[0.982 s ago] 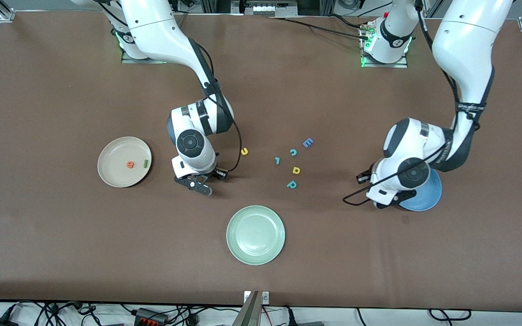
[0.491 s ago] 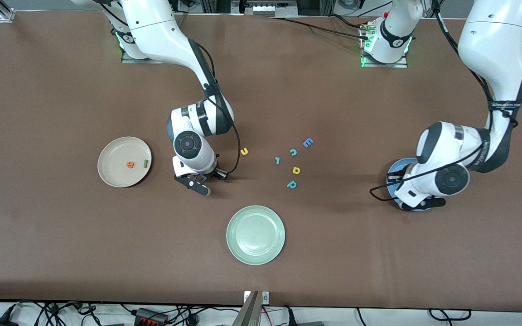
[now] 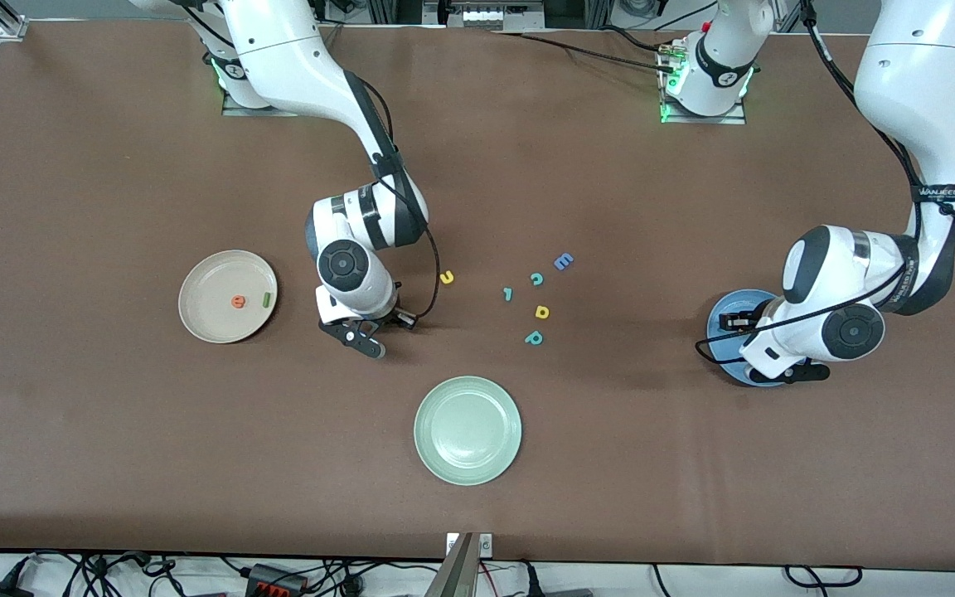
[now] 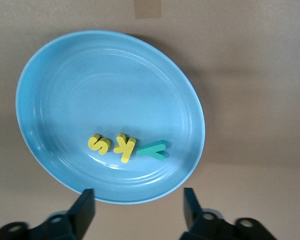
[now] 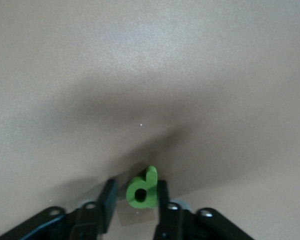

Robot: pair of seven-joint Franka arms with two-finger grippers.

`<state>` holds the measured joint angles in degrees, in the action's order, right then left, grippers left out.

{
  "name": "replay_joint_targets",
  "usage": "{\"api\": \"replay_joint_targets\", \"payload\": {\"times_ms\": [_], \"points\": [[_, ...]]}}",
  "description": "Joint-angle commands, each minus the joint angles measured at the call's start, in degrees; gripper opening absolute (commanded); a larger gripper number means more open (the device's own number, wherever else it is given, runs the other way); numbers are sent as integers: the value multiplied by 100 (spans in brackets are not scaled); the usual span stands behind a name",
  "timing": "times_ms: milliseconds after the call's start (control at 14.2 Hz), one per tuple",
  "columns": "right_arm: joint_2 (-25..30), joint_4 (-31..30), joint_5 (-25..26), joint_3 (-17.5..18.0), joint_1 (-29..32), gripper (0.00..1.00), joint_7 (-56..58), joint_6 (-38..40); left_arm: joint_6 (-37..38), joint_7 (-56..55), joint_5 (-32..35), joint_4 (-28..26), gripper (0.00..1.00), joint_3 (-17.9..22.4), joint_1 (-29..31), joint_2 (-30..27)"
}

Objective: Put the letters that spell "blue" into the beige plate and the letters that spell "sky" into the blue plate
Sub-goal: 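Release the k with the left gripper while the right gripper carries the d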

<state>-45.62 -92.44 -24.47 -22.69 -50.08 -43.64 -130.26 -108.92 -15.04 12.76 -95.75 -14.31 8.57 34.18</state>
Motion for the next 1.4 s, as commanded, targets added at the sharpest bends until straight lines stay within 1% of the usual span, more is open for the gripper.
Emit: {"api": "replay_joint_targets", "payload": {"times_ms": [0,70,140,211,351,491,561,632,772,982,1053,1123,1193,1263,1333], "points": [[-26,25,-111,-34,24,24,539,62,73,185,112,4,100,-28,39,-157],[9,33,-102,-60,33,22,672,62,90,351,113,117,100,-19,100,-192],[114,33,-102,-69,85,15,786,123,247,596,104,249,100,-28,144,-201],[158,33,-102,-86,95,13,952,262,457,755,104,372,100,-28,153,-201],[334,25,-84,-305,95,12,1243,544,844,792,86,636,100,-63,153,-245],[466,16,-49,-752,60,12,1786,1341,1388,809,43,908,100,-116,153,-359],[501,-10,-49,-1050,25,12,2094,1623,1713,835,25,1014,100,-168,153,-525],[597,-167,-32,-1262,16,12,2436,1731,1986,897,-97,1024,100,-273,162,-770],[861,-728,-32,-1658,7,12,3410,1767,2364,976,-536,1050,100,-266,171,-1262],[932,-1240,-58,-2151,68,12,4861,1758,3321,1256,-704,1628,100,-266,180,-1650],[932,-1389,-58,-2291,68,12,5213,1758,3420,1432,-896,1708,100,-187,180,-1886],[941,-1530,-67,-2371,77,12,5469,1732,3395,1616,-1064,1587,100,14,102,-2263],[950,-1627,-75,-2441,129,12,5698,1723,3291,1748,-1135,1464,100,373,-143,-2571],[967,-1706,-76,-2468,199,13,5935,1740,3115,1776,-1136,1254,100,802,-580,-2896],[1020,-1785,-76,-2468,296,13,6085,1706,2766,1776,-1162,913,100,1198,-854,-3221]]}}
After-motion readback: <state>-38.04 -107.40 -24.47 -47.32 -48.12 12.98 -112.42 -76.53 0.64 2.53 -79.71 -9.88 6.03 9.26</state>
